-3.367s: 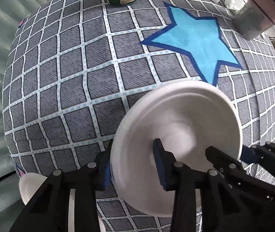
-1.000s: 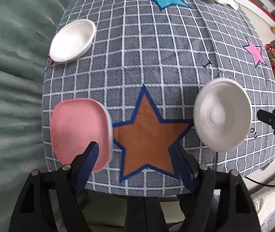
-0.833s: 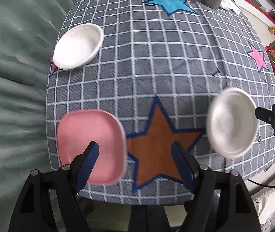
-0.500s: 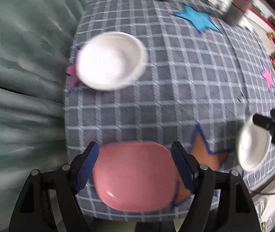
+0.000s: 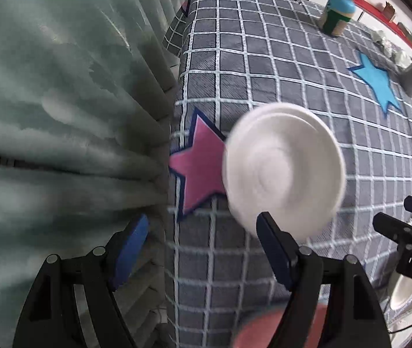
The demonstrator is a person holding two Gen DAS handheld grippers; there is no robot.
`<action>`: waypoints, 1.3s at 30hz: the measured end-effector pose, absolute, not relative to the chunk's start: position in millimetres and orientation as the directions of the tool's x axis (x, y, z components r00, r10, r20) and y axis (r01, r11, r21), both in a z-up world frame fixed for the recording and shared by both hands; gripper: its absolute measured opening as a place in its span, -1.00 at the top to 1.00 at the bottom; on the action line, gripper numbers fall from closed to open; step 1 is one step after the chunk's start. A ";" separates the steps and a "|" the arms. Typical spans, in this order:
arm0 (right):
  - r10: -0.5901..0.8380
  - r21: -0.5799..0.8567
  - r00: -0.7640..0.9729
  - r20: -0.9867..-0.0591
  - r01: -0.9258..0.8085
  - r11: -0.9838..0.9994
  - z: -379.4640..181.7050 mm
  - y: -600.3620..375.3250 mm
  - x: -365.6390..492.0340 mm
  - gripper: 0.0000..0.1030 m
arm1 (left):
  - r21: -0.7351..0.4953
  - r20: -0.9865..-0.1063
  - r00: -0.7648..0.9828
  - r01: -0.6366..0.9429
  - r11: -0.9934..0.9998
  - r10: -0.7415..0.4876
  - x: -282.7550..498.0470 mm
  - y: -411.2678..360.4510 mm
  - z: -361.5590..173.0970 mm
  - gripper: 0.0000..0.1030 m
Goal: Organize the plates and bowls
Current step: 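Grasp the rim of another white paper bowl with the left gripper, then carry the white bowl onto the white bowl stack and open the left gripper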
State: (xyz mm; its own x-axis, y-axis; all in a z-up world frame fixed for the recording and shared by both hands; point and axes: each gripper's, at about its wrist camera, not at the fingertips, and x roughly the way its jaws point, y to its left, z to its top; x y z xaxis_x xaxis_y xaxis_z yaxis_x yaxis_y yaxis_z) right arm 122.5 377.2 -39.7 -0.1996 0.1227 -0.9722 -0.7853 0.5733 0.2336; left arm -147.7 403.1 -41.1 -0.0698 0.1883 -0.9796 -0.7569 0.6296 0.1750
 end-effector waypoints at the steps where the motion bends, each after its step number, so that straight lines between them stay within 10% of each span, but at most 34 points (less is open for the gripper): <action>1: 0.124 0.241 -0.208 -0.970 -0.778 0.580 -43.4 384.0 123.9 -0.57 | 0.177 -0.979 -0.071 -0.754 0.632 0.190 -146.7 408.8 -45.0 -0.55; 14: 0.131 0.274 -0.246 -0.960 -0.740 0.614 -78.3 433.2 101.4 -0.50 | 0.127 -0.991 -0.069 -0.717 0.686 0.112 -136.1 442.8 -97.2 -0.41; 22: 0.199 0.407 -0.370 -0.907 -0.655 0.636 -94.6 431.5 84.0 0.67 | 0.087 -0.996 -0.049 -0.684 0.725 0.073 -124.2 436.1 -102.7 0.12; 39: 0.167 0.399 -0.387 -0.907 -0.658 0.639 -100.3 347.0 103.4 0.67 | 0.069 -0.997 -0.073 -0.602 0.795 0.031 -81.4 336.5 -113.0 0.32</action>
